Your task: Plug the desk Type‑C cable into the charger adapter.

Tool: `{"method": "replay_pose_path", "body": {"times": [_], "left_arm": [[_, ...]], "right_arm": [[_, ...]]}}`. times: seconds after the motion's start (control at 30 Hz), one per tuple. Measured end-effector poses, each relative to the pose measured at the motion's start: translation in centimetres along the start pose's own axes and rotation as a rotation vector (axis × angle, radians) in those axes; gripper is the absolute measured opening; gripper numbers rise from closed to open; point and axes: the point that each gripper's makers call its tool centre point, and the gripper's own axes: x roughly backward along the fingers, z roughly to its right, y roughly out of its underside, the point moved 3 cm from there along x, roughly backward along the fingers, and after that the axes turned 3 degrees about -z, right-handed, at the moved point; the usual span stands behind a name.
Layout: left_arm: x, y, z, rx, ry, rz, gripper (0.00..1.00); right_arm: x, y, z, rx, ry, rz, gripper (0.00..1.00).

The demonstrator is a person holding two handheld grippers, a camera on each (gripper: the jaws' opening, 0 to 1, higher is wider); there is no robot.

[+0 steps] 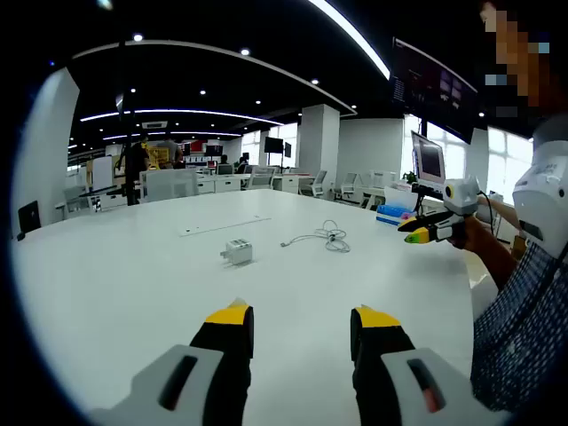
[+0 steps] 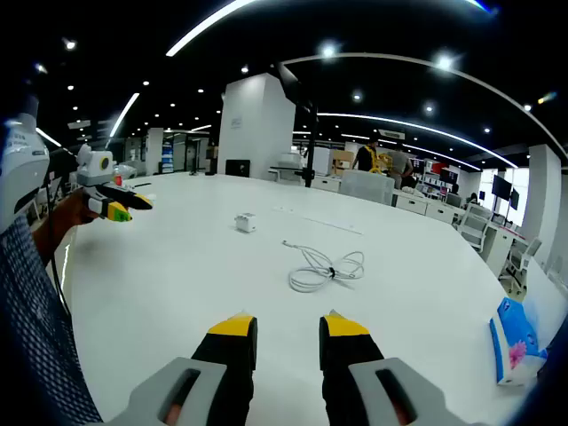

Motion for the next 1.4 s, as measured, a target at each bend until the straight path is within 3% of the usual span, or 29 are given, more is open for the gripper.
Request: {"method": "replay_pose_path", "body": {"times": [0.8, 1.4], "left_arm": [[0.0, 0.0, 0.0, -0.007, 0.0, -0.01, 0.44], [-1.6, -0.8, -0.3, -0.009, 0.044, -0.03, 0.48]], "right_arm": [[0.1, -0.1, 0.1, 0.001, 0.001, -0.001, 0.3], [-0.7, -0.6, 1.1, 0.019, -0.011, -0.003, 0.3]]}}
